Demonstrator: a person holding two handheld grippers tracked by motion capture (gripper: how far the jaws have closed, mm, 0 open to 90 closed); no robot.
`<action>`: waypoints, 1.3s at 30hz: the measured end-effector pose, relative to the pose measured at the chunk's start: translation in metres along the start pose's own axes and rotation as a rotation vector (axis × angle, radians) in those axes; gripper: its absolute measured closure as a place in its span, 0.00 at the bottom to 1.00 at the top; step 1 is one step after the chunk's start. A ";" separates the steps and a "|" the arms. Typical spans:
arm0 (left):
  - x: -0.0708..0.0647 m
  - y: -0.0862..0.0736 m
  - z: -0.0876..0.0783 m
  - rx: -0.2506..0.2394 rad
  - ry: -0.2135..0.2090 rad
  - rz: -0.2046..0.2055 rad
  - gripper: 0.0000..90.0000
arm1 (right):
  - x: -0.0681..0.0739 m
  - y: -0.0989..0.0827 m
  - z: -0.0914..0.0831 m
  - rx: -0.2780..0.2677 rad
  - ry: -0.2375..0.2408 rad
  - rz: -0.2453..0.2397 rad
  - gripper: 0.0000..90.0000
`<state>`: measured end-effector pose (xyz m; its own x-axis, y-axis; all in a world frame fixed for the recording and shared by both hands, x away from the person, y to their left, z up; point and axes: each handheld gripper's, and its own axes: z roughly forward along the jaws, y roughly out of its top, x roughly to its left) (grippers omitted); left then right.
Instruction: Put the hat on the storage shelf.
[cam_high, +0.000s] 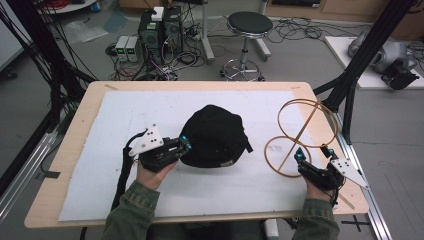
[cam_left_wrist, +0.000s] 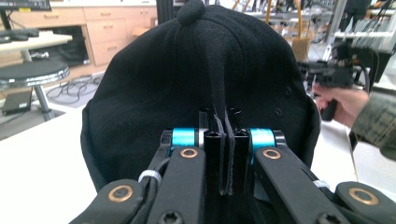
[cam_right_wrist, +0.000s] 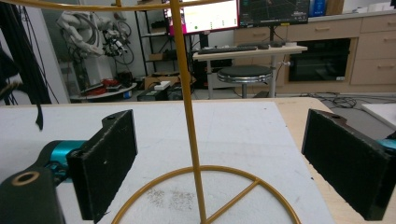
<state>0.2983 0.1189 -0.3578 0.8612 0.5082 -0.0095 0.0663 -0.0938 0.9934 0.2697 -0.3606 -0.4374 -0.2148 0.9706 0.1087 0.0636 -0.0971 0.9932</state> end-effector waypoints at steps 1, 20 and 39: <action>0.001 0.002 0.000 -0.011 -0.003 0.000 0.98 | 0.001 0.000 0.000 0.004 0.000 0.005 0.11; 0.001 0.030 0.028 -0.205 -0.057 0.007 0.98 | -0.001 0.000 -0.001 -0.002 0.004 0.003 0.11; 0.000 0.063 0.060 -0.279 -0.097 0.050 0.98 | -0.001 0.000 -0.004 -0.005 -0.005 -0.006 0.11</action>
<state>0.3327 0.0622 -0.3019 0.9047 0.4239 0.0426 -0.1070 0.1293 0.9858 0.2657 -0.3627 -0.4370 -0.2103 0.9722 0.1026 0.0578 -0.0924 0.9940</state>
